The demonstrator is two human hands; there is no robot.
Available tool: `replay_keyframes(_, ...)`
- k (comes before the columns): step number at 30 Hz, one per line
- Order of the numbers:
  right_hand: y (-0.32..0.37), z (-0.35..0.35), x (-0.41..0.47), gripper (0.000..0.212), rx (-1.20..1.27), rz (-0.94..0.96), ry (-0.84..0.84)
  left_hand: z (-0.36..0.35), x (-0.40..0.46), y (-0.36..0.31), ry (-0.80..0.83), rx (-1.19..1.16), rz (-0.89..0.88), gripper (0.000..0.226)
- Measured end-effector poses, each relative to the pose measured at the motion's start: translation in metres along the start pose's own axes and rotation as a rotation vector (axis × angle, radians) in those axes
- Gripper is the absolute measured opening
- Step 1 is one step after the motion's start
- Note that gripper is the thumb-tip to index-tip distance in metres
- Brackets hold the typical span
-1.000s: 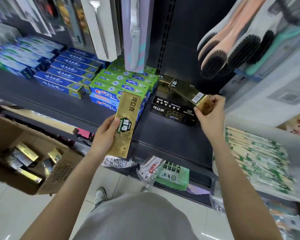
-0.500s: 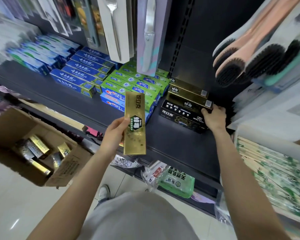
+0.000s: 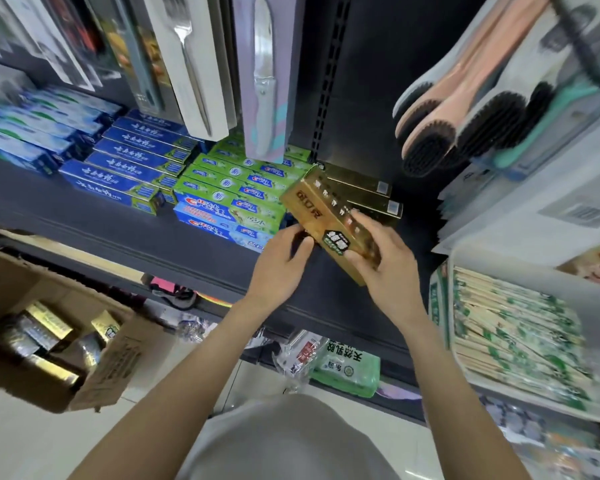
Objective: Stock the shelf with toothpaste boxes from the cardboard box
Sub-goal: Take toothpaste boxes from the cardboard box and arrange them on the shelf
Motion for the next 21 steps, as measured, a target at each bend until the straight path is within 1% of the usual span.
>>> replay_keyframes(1, -0.007, 0.004, 0.007, 0.061, -0.179, 0.084, -0.094, -0.004, 0.006, 0.003, 0.036, 0.226, -0.125, 0.039)
replay_keyframes(3, -0.024, 0.007, 0.027, 0.061, -0.415, 0.183, -0.211, -0.013, 0.018, 0.011, 0.150, 0.525, -0.258, 0.049)
replay_keyframes(5, -0.041, 0.008, 0.049, 0.061, -0.516, 0.193, -0.229, -0.020, 0.027, 0.019, 0.255, 0.718, -0.284, 0.056)
replay_keyframes(7, -0.052, 0.007, 0.068, 0.060, -0.554, 0.186, -0.174, -0.023, 0.032, 0.023, 0.316, 0.818, -0.271, 0.061)
replay_keyframes(10, -0.056, 0.004, 0.093, 0.056, -0.542, 0.148, -0.020, -0.025, 0.033, 0.027, 0.383, 0.872, -0.252, 0.066)
replay_keyframes(15, -0.054, -0.007, 0.116, 0.053, -0.470, 0.096, 0.155, -0.026, 0.034, 0.026, 0.367, 0.834, -0.250, 0.065)
replay_keyframes(17, -0.056, -0.014, 0.118, 0.054, -0.395, 0.081, 0.202, -0.026, 0.034, 0.024, 0.362, 0.809, -0.244, 0.065)
replay_keyframes(19, -0.060, -0.019, 0.118, 0.054, -0.351, 0.085, 0.211, -0.027, 0.031, 0.023, 0.347, 0.791, -0.250, 0.064)
replay_keyframes(21, -0.064, -0.022, 0.117, 0.052, -0.397, 0.113, 0.201, -0.029, 0.028, 0.024, 0.328, 0.773, -0.254, 0.064)
Point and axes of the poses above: each hand's wrist, its own x-axis towards the middle knuckle, its own z-axis out of the back of the hand, y = z × x, the point moved 2 cm from there along x, towards the middle knuckle, and after that the axes turned 8 degrees about -z, right-handed, at the moved point
